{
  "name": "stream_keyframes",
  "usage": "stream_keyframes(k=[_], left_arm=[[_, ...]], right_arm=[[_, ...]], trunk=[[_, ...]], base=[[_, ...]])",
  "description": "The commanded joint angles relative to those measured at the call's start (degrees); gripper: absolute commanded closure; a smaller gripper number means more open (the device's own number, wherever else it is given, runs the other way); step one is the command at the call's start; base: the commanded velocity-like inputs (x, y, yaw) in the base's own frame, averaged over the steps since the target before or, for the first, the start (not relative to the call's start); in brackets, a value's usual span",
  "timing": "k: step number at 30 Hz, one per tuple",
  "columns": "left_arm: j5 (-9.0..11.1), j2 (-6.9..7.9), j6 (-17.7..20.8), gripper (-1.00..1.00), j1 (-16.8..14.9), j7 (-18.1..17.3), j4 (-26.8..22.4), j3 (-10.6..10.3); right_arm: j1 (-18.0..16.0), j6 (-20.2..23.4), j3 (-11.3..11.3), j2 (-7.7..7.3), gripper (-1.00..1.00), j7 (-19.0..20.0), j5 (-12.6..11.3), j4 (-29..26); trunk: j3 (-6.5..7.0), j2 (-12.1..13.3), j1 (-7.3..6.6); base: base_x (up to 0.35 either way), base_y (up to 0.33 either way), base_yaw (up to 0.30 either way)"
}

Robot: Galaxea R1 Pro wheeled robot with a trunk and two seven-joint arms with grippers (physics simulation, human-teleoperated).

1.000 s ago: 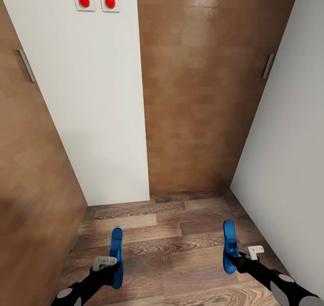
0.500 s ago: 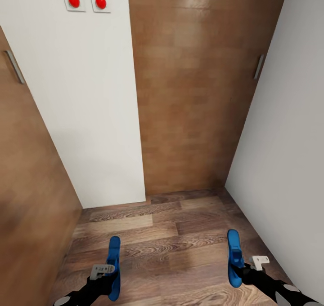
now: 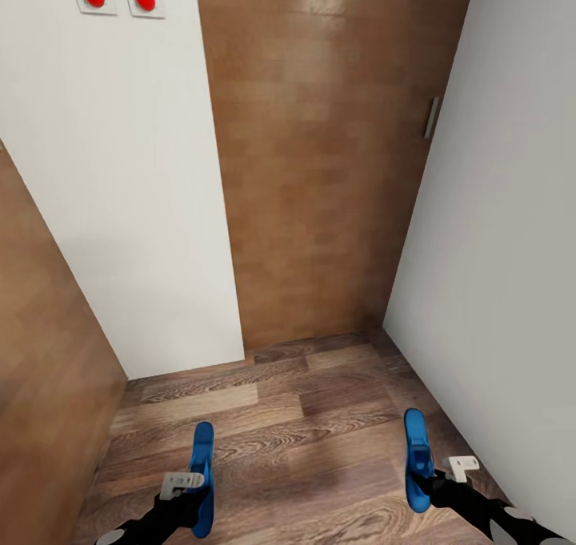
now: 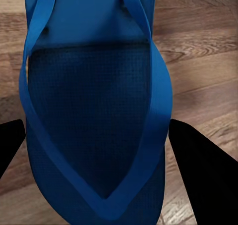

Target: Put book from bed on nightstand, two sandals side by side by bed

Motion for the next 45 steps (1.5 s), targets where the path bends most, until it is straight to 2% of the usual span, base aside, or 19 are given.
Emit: stream_keyframes(k=[1,8,26,35,37,38,39,40,43,45], left_arm=[[0.60,0.05,0.45,1.00,-0.02,-0.04,-0.07,-0.15],[0.60,-0.02,0.48,1.00,-0.01,-0.03,-0.06,-0.23],[0.60,-0.21,0.52,1.00,0.01,-0.08,-0.06,-0.24],[0.60,-0.21,0.52,1.00,0.00,-0.05,0.29,-0.31],[0.60,-0.21,0.52,1.00,0.00,-0.06,0.55,-0.31],[0.60,-0.21,0.52,1.00,-0.01,-0.06,0.61,-0.31],[0.60,-0.21,0.52,1.00,0.02,-0.09,0.67,-0.32],[0.60,-0.21,0.52,1.00,0.02,-0.08,0.69,-0.32],[0.62,-0.21,0.52,1.00,0.01,-0.10,0.72,-0.32],[0.63,-0.21,0.52,1.00,-0.01,-0.11,0.72,-0.29]], right_arm=[[-0.05,-0.17,0.45,0.00,1.00,0.24,-0.57,0.05],[-0.06,-0.17,0.45,-0.04,1.00,0.24,-0.57,0.05],[-0.04,-0.17,0.45,0.04,1.00,0.24,-0.57,0.04],[-0.01,-0.17,0.55,0.42,1.00,0.24,-0.35,0.25],[0.00,-0.17,0.55,2.80,1.00,0.24,-0.12,0.34],[-0.01,-0.17,0.55,4.53,1.00,0.24,-0.06,0.36],[0.00,-0.17,0.57,6.95,1.00,0.24,0.03,0.38],[0.00,-0.17,0.57,8.17,1.00,0.24,0.08,0.38],[0.00,-0.17,0.61,9.82,1.00,0.24,0.18,0.39],[0.00,-0.17,0.62,10.24,1.00,0.24,0.20,0.39]], trunk=[[-0.05,-0.02,-0.01],[-0.05,-0.02,-0.01],[-0.05,-0.02,-0.01],[-0.05,-0.02,-0.01],[-0.05,-0.02,-0.01],[-0.05,-0.02,-0.01],[-0.05,-0.02,-0.01],[-0.05,-0.02,-0.01],[-0.05,-0.02,-0.01],[-0.05,-0.02,-0.01]], base=[[0.000,0.000,-0.007],[0.000,0.000,-0.097],[0.000,0.000,-0.229],[0.000,0.000,-0.038],[0.000,0.000,-0.002],[0.000,0.000,-0.001],[0.000,0.000,0.000],[0.000,0.000,0.000],[0.000,0.000,0.000],[0.000,0.000,0.000]])
